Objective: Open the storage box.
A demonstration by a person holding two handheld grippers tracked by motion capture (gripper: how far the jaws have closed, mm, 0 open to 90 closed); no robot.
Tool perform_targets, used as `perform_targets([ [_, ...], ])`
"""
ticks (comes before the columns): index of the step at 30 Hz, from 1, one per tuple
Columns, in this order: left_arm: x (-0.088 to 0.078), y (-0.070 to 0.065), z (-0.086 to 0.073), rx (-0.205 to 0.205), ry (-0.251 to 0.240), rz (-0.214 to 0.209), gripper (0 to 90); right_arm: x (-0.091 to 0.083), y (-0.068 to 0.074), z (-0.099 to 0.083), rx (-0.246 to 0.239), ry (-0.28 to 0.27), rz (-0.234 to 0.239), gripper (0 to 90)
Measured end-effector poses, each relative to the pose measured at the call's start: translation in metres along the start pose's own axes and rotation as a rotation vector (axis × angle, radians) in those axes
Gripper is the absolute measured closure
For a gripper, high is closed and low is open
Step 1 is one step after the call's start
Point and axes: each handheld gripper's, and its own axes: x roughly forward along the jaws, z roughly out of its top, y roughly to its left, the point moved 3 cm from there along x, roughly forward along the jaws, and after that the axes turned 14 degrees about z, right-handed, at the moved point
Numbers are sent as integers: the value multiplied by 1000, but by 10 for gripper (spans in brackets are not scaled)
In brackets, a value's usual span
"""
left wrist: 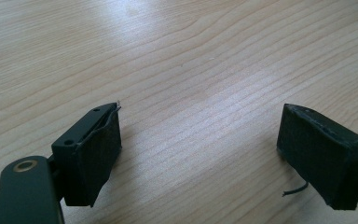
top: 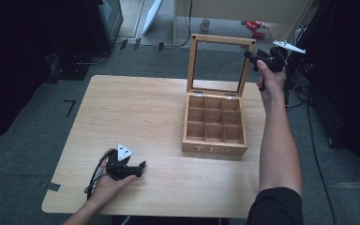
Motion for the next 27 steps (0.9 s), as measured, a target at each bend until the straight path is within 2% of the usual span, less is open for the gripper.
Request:
perform_targets([
  [2,0,0,0,4,0,1,140,-10,9,1,-10,11,-21,176],
  [4,0,0,0,3,0,1,140,-21,19,0,-22,21,-24,128],
  [10,-1,0,0,1,2,4,140,-62,57,-11,-83,23,-29,85],
  [17,-1,1,-1,-2,1,11,139,-108,86,-48,-101,83,-83,70],
  [22,-1,0,-1,-6,1,11,139,-138,104,-74,-112,107,-93,70],
  [25,-1,0,-1,-7,2,11,139,-151,114,-91,-136,137,-111,70],
  [27,-1,0,-1,-8,1,12,139,-157,119,-105,-127,157,-109,70],
])
